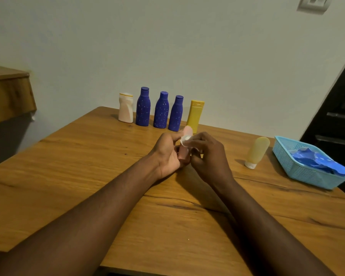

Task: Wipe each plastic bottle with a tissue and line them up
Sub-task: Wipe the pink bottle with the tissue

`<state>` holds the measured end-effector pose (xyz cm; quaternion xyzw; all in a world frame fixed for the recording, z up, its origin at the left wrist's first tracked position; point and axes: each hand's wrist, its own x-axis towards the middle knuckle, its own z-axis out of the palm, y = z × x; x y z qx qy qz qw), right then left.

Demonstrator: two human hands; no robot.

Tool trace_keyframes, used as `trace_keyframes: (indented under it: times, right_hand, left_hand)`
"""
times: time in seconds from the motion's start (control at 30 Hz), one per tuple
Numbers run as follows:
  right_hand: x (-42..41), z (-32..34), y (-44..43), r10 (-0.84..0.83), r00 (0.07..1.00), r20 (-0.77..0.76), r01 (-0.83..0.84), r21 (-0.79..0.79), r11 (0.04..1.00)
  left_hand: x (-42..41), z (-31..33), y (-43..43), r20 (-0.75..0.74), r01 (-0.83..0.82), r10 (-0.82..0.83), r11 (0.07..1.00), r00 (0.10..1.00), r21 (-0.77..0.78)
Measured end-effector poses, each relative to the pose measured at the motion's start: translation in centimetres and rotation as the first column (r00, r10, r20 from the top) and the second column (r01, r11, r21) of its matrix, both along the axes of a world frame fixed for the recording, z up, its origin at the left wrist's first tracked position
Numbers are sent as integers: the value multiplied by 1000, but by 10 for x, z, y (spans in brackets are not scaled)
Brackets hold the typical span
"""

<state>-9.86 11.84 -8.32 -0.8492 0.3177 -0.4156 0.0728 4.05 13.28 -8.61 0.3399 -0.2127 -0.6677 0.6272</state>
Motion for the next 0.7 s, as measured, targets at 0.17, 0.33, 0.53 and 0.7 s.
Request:
trace_keyframes:
  times: [0.17,0.33,0.53,0.7]
  right_hand:
    - [-4,5,3,71,997,-41,-68,65,996]
    - [-7,3,-4,-27,999,47,26,36,999]
    - [-11,4,-11,-116,977,178,115,17,993]
    - [-4,3,-4,-77,991,114,79,-10,997]
  left_hand:
    - [2,1,-2,22,-38,38,999,999,15]
    - [0,4,2,89,6,-7,1000,996,7]
    - [-8,5,6,217,51,-50,999,975,3]
    - [-8,4,7,187,15,-18,1000,982,16]
